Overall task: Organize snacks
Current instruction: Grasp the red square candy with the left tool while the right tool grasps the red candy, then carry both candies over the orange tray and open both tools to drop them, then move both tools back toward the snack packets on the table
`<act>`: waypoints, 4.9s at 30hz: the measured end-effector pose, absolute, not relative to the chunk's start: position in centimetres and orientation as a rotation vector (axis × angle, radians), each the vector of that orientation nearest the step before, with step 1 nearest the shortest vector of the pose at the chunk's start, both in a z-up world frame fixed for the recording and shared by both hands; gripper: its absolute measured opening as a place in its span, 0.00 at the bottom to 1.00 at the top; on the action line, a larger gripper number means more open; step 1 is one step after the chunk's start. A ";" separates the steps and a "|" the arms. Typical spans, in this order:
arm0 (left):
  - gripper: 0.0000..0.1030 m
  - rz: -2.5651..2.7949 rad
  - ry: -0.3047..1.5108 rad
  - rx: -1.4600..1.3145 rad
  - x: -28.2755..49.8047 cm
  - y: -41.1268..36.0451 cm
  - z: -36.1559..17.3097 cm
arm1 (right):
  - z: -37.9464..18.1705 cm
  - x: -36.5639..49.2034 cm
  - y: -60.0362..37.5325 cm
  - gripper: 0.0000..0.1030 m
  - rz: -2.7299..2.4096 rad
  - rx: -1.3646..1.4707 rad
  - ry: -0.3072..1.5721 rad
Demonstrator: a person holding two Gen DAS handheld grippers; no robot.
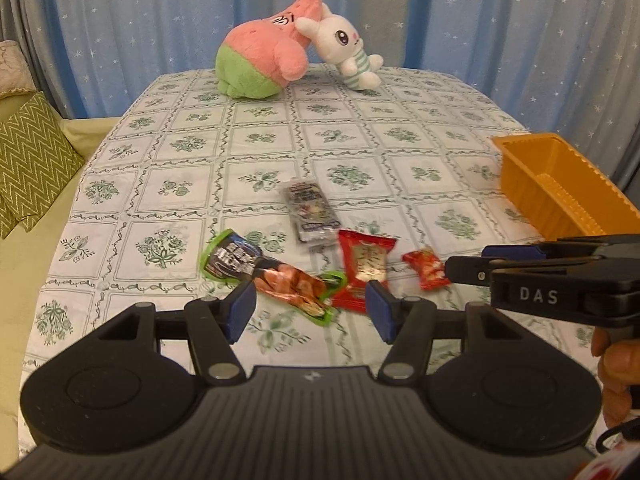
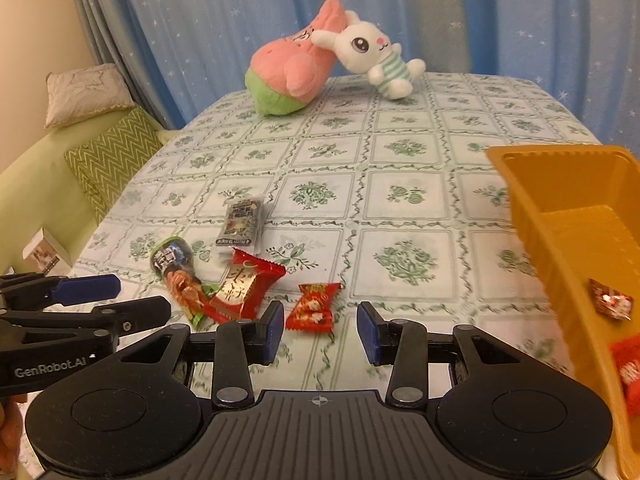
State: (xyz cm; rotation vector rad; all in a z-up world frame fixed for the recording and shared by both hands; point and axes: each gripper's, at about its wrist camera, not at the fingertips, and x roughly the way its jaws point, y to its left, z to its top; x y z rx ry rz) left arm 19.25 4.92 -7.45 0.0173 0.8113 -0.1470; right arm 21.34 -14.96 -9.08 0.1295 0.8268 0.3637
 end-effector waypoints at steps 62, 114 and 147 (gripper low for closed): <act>0.21 -0.279 0.764 0.011 15.5 -5.7 -5.5 | -5.5 13.9 -23.1 0.25 0.199 0.142 0.732; 0.30 -0.466 0.820 0.032 18.3 -21.0 -5.0 | -3.3 14.1 -42.4 0.25 -0.032 0.280 0.667; 0.47 -0.278 0.783 -0.012 11.7 -10.4 -2.4 | -0.6 9.2 -37.0 0.53 0.046 0.295 0.693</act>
